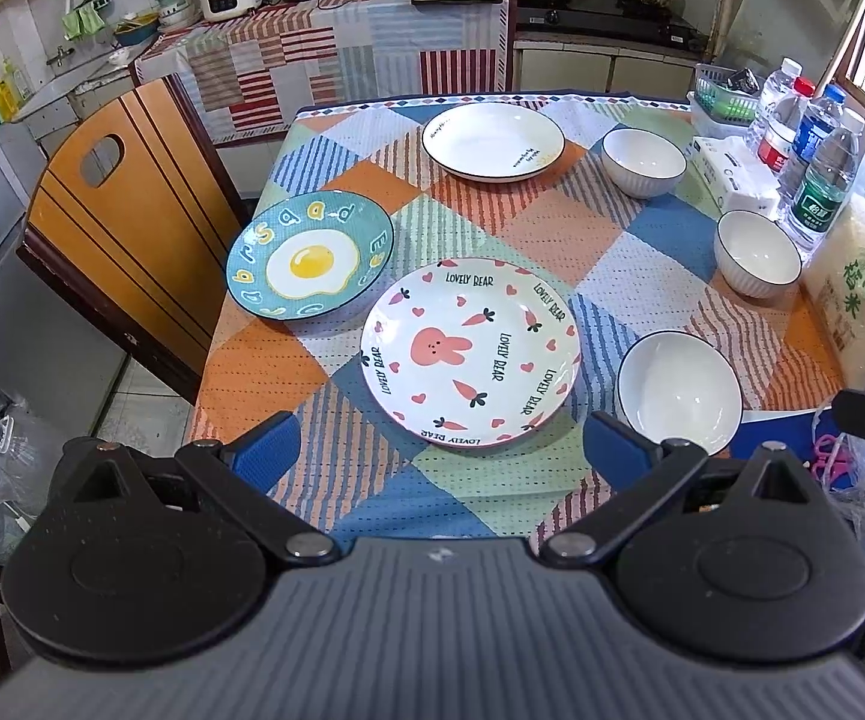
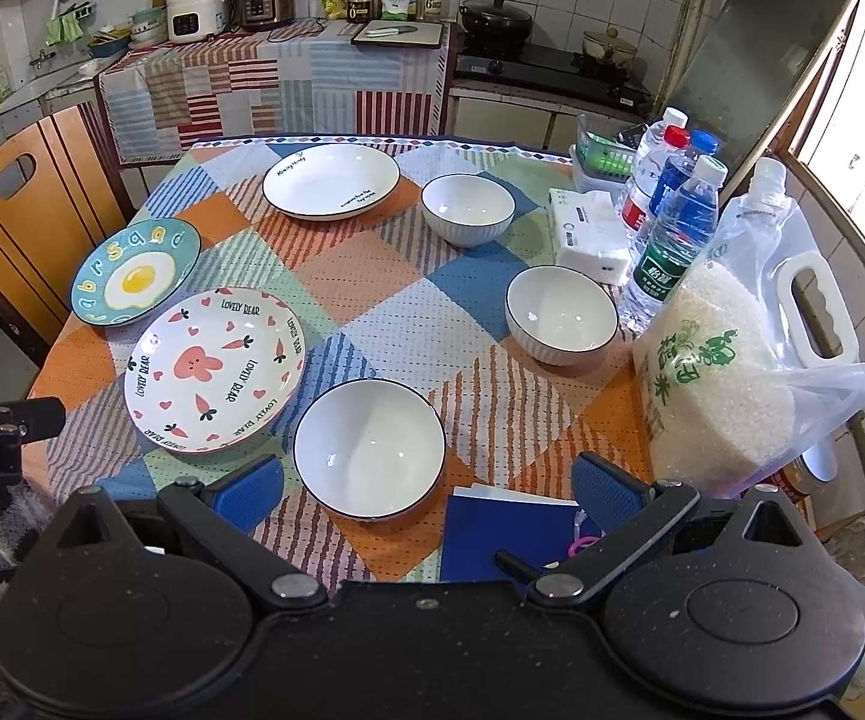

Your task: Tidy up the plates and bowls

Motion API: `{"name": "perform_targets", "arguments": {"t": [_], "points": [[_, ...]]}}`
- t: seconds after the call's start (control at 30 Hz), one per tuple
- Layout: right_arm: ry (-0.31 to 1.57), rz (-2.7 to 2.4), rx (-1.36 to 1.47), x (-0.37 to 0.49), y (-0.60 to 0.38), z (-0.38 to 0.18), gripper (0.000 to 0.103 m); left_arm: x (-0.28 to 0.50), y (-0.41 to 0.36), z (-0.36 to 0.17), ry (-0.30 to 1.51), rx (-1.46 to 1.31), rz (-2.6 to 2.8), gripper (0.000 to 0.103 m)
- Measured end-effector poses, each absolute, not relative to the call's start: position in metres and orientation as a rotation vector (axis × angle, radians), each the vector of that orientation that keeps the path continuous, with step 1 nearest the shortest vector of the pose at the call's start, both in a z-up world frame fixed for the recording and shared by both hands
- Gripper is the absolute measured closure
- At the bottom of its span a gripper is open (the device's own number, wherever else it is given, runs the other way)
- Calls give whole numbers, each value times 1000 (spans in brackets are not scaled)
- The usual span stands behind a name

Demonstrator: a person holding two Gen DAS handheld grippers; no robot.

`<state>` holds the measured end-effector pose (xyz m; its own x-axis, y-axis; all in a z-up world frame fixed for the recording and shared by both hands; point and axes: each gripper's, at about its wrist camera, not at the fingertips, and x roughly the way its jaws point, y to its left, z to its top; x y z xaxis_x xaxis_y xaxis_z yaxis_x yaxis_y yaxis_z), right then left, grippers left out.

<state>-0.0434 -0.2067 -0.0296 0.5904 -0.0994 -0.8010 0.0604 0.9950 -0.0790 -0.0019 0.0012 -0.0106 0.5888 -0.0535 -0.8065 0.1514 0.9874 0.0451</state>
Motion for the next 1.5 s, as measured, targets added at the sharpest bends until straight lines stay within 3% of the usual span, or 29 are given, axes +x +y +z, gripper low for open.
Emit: {"name": "perform_targets", "arguments": {"t": [0.97, 1.3, 1.5], "points": [[904, -102, -76, -47, -209, -39, 0, -13, 8, -16, 847, 82, -156, 1], [631, 109, -62, -25, -221, -23, 0, 26, 18, -8, 818, 75, -145, 0], [621, 302, -63, 21, -215, -52, 1, 65, 35, -37, 859, 12, -158, 2]]}}
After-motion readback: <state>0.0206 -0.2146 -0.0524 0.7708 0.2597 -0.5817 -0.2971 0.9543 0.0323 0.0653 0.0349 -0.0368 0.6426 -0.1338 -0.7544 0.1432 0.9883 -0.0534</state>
